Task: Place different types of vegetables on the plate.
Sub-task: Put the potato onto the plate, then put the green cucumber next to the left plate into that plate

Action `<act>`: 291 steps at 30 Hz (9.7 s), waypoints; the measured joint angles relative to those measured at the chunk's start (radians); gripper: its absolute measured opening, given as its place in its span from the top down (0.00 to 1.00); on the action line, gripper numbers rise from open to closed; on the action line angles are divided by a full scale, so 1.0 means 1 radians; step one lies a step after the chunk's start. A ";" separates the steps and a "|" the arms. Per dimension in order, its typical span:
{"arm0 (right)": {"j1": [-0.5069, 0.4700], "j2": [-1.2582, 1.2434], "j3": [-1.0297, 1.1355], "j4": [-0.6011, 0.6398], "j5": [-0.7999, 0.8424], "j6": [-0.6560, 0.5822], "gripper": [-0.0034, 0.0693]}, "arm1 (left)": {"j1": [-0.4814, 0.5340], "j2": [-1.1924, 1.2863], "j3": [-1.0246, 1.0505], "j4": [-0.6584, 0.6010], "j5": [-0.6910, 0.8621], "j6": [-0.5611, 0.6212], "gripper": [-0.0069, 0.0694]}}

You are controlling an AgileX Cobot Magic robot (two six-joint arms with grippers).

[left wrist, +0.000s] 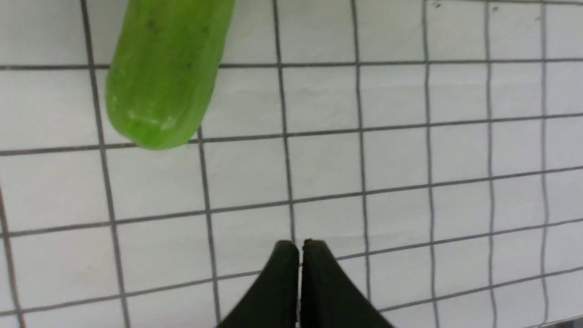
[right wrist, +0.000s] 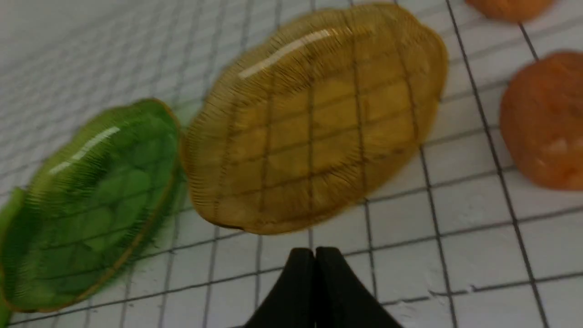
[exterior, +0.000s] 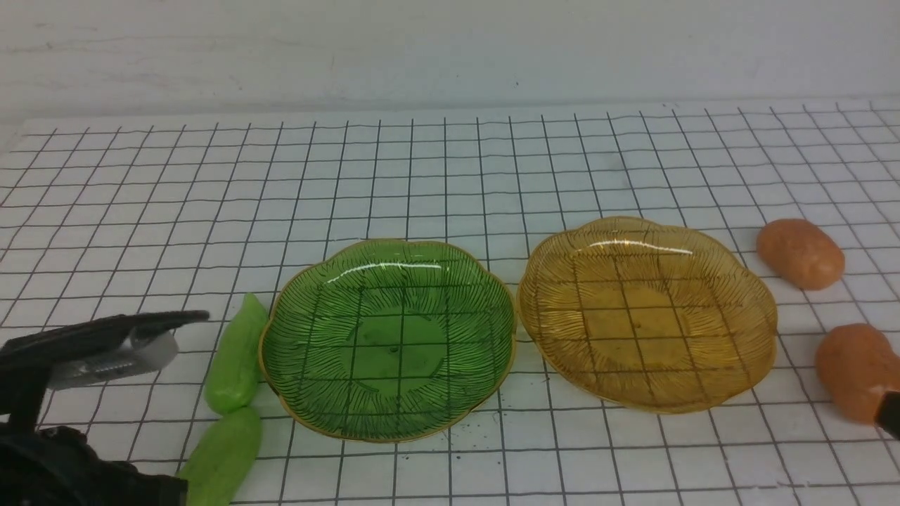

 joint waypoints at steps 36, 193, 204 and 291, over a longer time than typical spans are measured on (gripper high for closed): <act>0.000 0.946 -0.363 -0.863 -0.110 0.420 0.13 | 0.000 0.131 -0.005 0.043 -0.029 0.003 0.91; 0.202 0.824 -0.971 -0.234 0.604 -0.011 0.97 | 0.000 0.136 -0.005 0.041 -0.273 0.033 0.38; 0.209 0.461 -0.542 -0.211 0.599 -0.045 0.97 | 0.000 0.305 -0.014 0.039 -0.323 0.090 0.24; 0.209 0.428 -0.452 -0.229 0.519 -0.108 0.97 | -0.016 1.013 -0.830 0.212 -0.233 -0.196 0.15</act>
